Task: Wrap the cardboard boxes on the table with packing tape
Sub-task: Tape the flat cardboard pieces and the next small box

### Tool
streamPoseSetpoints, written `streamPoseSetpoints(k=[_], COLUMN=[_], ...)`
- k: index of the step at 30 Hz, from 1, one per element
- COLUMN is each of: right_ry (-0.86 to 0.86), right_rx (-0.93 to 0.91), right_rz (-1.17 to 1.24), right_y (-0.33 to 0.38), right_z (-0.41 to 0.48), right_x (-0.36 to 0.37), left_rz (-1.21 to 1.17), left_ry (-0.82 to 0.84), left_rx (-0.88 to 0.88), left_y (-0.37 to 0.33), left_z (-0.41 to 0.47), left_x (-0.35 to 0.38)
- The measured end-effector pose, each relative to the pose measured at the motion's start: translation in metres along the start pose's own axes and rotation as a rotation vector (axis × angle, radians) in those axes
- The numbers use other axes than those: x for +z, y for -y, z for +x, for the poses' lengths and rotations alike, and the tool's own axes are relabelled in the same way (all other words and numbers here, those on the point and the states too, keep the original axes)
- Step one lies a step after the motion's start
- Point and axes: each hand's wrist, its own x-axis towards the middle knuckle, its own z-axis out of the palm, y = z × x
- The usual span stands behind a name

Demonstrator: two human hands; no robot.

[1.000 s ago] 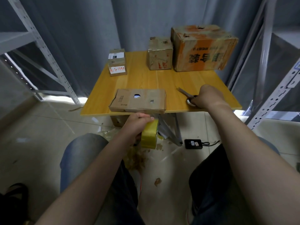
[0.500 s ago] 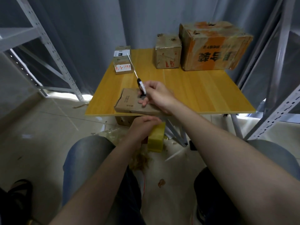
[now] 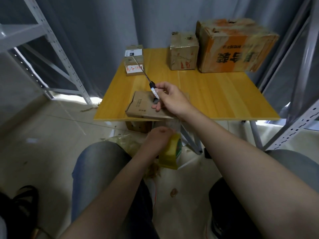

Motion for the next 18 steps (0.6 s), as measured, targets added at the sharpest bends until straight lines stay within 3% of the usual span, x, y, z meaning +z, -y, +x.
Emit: streamPoseSetpoints(k=[9, 13, 15, 18], right_ry=[-0.021, -0.026, -0.03, 0.003], right_rx=[0.028, 0.009, 0.003, 0.039], right_rz=[-0.005, 0.024, 0.115, 0.324], right_y=[0.004, 0.006, 0.008, 0.017], right_z=[-0.004, -0.005, -0.005, -0.009], right_x=[-0.002, -0.003, -0.004, -0.013], left_rz=[0.286, 0.075, -0.115, -0.213], left_ry=[-0.01, -0.009, 0.011, -0.033], left_rx=[0.009, 0.065, 0.037, 0.032], left_y=[-0.014, -0.006, -0.001, 0.003], left_z=[-0.005, -0.012, -0.017, -0.018], left_x=[0.007, 0.004, 0.004, 0.005])
